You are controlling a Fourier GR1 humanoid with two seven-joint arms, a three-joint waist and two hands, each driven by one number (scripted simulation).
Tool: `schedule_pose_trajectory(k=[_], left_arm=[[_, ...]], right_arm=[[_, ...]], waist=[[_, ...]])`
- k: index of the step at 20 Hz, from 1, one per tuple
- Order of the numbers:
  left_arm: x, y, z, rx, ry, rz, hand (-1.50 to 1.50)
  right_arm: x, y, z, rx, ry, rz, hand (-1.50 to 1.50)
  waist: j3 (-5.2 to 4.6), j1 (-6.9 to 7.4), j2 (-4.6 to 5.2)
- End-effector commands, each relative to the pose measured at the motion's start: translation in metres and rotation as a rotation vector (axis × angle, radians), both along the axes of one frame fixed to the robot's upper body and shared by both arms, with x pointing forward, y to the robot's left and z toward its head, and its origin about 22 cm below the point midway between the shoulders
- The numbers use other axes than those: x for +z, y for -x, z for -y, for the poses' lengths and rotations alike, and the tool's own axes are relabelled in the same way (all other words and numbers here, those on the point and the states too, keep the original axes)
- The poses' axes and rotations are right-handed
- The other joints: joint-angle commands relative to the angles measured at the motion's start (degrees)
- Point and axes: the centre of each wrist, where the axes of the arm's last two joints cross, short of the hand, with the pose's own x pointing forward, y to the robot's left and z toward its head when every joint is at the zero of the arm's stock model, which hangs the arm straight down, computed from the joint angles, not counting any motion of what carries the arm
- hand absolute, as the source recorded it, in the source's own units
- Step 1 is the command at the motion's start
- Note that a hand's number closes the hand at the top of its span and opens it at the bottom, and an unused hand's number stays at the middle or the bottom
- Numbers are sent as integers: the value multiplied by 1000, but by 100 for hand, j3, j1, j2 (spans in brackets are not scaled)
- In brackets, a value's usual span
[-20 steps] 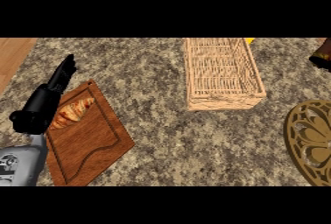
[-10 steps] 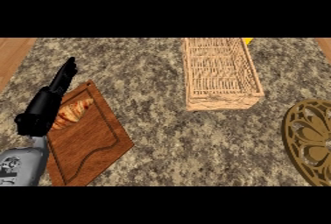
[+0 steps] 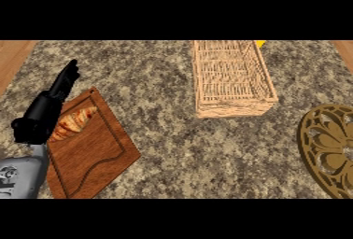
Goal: Pick the sweet potato from the placemat and place it in the basket
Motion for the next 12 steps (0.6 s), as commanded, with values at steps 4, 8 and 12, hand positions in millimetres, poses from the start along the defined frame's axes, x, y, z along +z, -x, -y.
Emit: schedule_pose_trajectory(k=[4, 8, 12], left_arm=[[-4, 6, -2, 8, 1, 1, 0], [-8, 11, -3, -1, 16, -8, 0], [-5, 2, -8, -10, -11, 11, 0]], right_arm=[[7, -13, -70, 13, 49, -112, 150], [4, -14, -65, 25, 158, -175, 150], [-6, -20, -104, 36, 190, -254, 150]], waist=[[0, -26, -17], [0, 2, 5], [-3, 13, 29]])
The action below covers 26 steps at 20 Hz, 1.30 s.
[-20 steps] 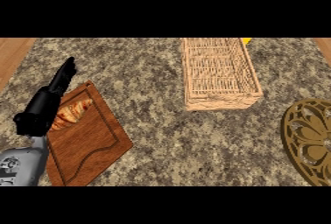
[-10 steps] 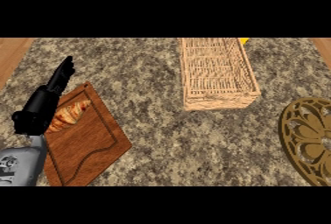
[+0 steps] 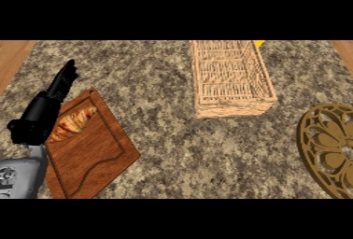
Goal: Pick the sweet potato from the placemat and place it in the basket
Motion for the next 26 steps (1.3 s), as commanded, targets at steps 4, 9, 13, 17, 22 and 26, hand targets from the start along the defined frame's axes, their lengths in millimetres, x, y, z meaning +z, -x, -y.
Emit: schedule_pose_trajectory(k=[4, 9, 13, 17, 22, 26], left_arm=[[-16, 7, -3, 4, -6, -5, 0], [-7, 9, 6, 11, -2, -13, 0], [-3, 7, 1, 15, 1, 0, 0], [-9, 9, -6, -2, 2, -5, 0], [3, -6, 14, -2, -1, 0, 0], [-8, 10, -8, 20, -16, -5, 0]], right_arm=[[-12, -2, -14, -54, 267, -29, 150], [-22, -3, -24, -90, 421, 19, 150], [-23, -3, -14, -37, 493, 2, 150], [-27, -6, -36, 38, 393, -82, -150], [-39, -8, -20, 42, 302, -101, -150], [-32, -6, 9, 12, 21, -84, -150]], waist=[[-2, -12, 17], [3, -1, -1], [3, -6, 4], [1, -14, -9], [4, 2, 20], [5, -34, -26]])
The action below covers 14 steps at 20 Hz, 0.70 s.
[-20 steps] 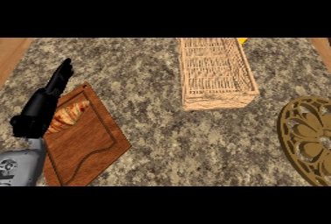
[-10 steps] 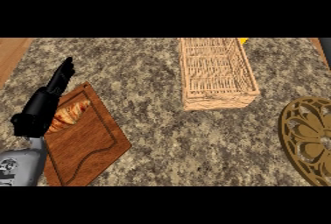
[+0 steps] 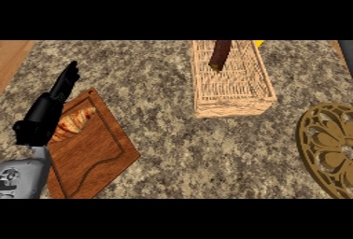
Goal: Pick the sweet potato from the placemat and place it in the basket
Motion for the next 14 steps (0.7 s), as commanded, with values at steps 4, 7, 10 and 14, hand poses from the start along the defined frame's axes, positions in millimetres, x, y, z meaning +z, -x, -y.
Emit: schedule_pose_trajectory(k=[4, 7, 10, 14], left_arm=[[-1, -1, 0, 3, -9, 16, 0], [-2, 3, 0, 0, 13, 10, 0], [5, -1, 1, -12, -4, 21, 0], [10, -1, -6, -14, -9, 21, 0]], right_arm=[[11, 2, 27, -189, -425, 27, -150], [16, 5, 45, -321, -533, 37, -150], [14, 14, 92, -434, -624, 72, -150], [22, 34, 150, -523, -686, 127, -150]], waist=[[1, 2, 15], [0, 81, 36], [5, 92, 77], [9, 160, 111]])
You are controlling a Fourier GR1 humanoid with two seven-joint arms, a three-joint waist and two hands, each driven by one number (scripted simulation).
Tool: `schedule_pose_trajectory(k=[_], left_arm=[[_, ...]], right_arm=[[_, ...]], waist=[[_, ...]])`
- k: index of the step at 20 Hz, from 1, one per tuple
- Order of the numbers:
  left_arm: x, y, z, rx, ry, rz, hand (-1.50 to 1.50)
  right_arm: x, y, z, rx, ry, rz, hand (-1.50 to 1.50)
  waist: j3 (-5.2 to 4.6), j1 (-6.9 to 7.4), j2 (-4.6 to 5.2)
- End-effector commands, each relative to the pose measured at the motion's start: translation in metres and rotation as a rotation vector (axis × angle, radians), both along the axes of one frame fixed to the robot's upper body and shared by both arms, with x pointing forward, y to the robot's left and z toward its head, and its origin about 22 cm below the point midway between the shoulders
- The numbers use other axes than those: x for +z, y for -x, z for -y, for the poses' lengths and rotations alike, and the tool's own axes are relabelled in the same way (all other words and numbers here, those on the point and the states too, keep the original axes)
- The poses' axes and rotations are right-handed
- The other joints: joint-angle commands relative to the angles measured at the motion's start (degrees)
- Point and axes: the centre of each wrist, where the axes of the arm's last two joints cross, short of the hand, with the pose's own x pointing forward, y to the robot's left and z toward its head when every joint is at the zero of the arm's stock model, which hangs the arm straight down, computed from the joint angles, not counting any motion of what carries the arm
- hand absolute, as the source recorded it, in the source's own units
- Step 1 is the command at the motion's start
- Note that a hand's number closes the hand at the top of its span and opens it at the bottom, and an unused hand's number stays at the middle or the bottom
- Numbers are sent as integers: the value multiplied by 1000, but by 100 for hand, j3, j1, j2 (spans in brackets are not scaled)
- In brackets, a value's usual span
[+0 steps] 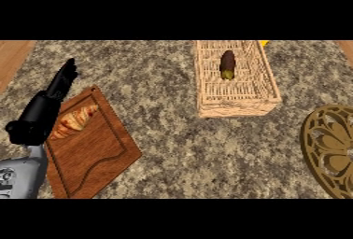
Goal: Pick the sweet potato from the placemat and place it in the basket
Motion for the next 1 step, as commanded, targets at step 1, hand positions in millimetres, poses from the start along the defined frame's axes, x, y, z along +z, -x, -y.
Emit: schedule_pose_trajectory(k=[1], left_arm=[[2, -9, 11, -23, 4, 20, 0]], right_arm=[[4, 17, 48, -121, -89, 42, -150]], waist=[[3, 24, 69]])
